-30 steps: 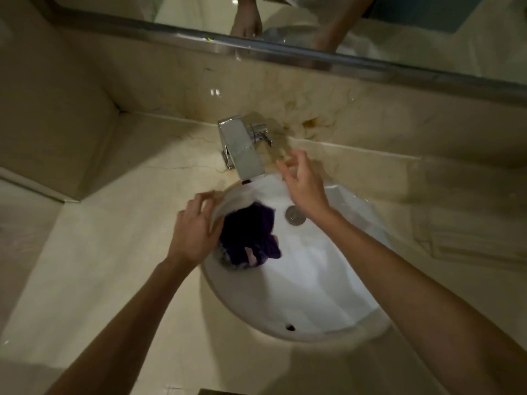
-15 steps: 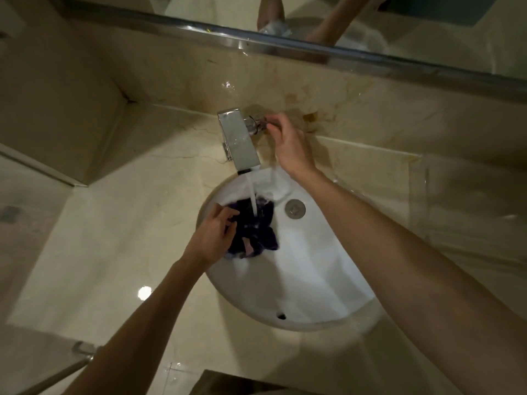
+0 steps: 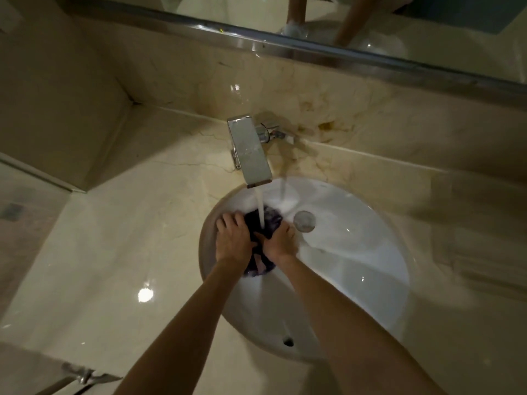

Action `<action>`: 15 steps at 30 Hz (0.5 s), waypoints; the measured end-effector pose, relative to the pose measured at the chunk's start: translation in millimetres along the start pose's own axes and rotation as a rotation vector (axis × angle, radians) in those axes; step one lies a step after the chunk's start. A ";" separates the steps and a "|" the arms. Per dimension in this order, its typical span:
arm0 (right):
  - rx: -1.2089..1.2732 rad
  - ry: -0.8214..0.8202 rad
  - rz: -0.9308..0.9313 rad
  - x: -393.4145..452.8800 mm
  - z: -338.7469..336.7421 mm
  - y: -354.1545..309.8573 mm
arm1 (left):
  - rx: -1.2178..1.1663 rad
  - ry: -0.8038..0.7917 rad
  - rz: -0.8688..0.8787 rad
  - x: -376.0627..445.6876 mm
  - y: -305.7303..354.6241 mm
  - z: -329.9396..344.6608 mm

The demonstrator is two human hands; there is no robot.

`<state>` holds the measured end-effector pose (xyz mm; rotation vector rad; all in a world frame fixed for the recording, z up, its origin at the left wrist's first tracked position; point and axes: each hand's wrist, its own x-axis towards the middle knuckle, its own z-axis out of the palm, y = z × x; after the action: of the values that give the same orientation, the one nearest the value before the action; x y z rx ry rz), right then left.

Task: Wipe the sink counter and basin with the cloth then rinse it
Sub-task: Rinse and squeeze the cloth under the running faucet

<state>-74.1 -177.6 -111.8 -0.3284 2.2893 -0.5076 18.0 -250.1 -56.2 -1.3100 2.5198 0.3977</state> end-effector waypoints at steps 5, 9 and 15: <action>0.113 -0.119 0.060 19.4 -3.4 -9.4 | -0.222 -0.148 0.017 25.9 1.0 2.8; 0.385 -0.035 -0.036 5.7 -46.7 -34.3 | -0.327 -0.113 0.033 33.8 10.0 -19.4; 0.520 0.052 -0.069 -8.2 -92.9 -43.4 | -0.803 -0.125 0.017 29.9 29.8 -46.2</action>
<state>-132.5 -189.1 -27.9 -0.1348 2.1031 -1.1253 -28.3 -272.8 -20.8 -1.4240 2.3283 1.5534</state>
